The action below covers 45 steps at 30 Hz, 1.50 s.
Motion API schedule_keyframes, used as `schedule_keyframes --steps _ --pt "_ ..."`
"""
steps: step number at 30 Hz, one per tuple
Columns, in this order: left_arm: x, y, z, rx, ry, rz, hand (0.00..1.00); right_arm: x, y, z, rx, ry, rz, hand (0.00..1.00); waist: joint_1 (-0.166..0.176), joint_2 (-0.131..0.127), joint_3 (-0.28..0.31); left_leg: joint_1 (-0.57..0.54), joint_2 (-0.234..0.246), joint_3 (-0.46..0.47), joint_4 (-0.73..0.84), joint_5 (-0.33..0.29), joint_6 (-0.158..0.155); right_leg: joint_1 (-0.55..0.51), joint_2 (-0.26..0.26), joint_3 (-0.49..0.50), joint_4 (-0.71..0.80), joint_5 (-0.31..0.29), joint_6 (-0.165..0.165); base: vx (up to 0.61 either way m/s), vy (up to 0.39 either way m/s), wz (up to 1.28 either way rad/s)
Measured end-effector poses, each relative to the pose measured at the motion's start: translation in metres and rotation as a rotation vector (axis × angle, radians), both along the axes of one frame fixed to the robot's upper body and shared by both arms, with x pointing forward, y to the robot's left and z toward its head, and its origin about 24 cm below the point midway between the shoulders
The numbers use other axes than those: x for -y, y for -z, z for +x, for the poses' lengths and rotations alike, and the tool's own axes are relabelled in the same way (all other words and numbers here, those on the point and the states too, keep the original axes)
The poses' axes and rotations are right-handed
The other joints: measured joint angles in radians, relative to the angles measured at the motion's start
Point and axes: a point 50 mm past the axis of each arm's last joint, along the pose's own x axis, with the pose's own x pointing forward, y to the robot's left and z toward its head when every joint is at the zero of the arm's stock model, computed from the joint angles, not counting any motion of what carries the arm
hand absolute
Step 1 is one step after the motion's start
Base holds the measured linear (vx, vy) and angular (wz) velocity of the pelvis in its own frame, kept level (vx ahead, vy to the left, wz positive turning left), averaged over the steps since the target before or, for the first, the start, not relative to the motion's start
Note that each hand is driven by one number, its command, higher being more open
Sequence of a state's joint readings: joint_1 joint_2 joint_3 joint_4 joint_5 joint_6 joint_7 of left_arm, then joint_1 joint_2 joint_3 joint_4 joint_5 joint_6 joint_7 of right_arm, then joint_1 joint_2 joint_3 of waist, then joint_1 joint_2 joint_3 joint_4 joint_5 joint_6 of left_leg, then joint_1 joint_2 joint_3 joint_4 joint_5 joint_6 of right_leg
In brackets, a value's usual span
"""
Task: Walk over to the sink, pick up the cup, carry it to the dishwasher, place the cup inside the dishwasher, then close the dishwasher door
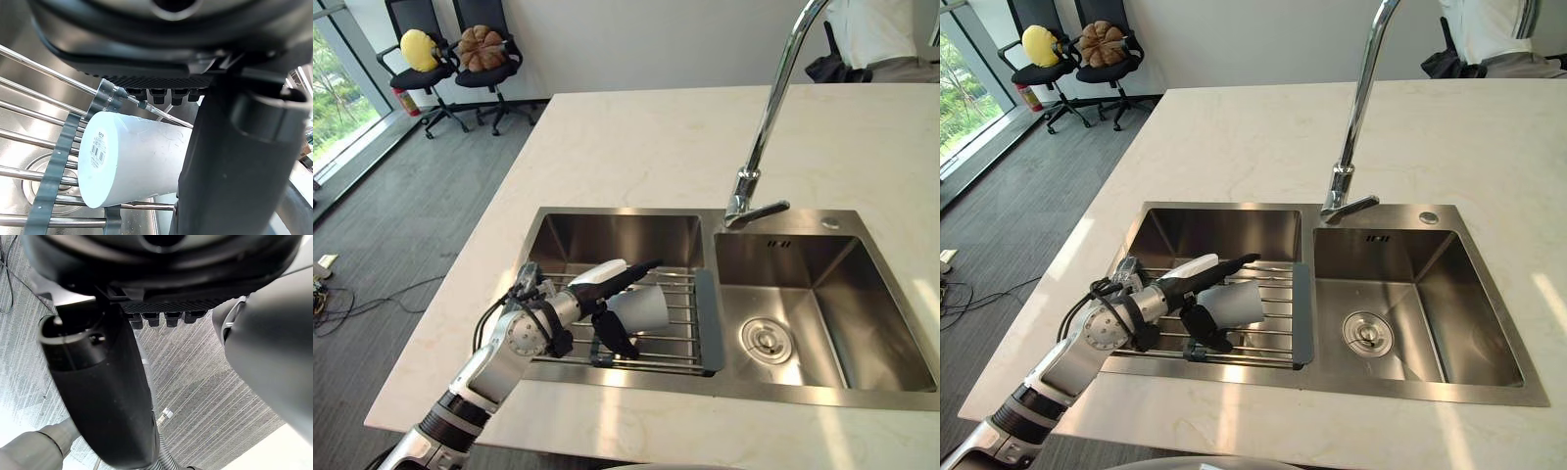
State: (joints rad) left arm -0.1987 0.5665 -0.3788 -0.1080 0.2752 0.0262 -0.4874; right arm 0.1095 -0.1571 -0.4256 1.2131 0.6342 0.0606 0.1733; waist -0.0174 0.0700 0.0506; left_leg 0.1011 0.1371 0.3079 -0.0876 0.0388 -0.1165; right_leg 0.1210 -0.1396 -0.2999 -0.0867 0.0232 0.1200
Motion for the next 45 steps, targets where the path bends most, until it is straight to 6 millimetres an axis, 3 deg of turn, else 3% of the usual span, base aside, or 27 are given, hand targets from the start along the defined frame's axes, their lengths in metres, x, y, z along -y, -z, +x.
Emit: schedule_keyframes --steps 18,26,32,45 --pt "0.002 0.002 0.006 -0.029 -0.009 -0.020 1.00 -0.001 0.000 0.006 -0.010 -0.022 -0.016 1.00 -0.001 -0.001 0.001 0.003 -0.003 -0.012 0.000 0.001 0.001 0.009 -0.002 -0.011 0.001 0.001 0.001 -0.01 -0.001 0.01" --pt "0.004 0.003 -0.007 -0.026 -0.060 -0.108 1.00 -0.003 -0.001 0.012 -0.012 -0.040 -0.021 1.00 -0.002 -0.010 0.014 0.000 -0.007 -0.030 0.000 0.002 0.002 0.018 -0.006 -0.037 0.002 -0.001 0.004 0.00 -0.003 0.06" --pt "-0.007 0.020 -0.022 -0.107 -0.130 -0.135 1.00 -0.006 0.000 0.014 -0.018 -0.060 -0.024 1.00 0.005 -0.011 0.018 -0.010 -0.011 -0.054 0.000 0.003 0.004 0.022 -0.009 -0.063 0.002 -0.004 0.008 0.00 -0.007 0.12" --pt "-0.002 0.018 -0.034 -0.090 -0.106 -0.141 1.00 -0.007 0.000 0.016 -0.006 -0.056 -0.032 1.00 0.023 -0.014 0.021 -0.014 -0.016 -0.060 0.000 0.004 0.005 0.023 -0.013 -0.071 0.002 -0.005 0.008 0.00 0.000 0.01"
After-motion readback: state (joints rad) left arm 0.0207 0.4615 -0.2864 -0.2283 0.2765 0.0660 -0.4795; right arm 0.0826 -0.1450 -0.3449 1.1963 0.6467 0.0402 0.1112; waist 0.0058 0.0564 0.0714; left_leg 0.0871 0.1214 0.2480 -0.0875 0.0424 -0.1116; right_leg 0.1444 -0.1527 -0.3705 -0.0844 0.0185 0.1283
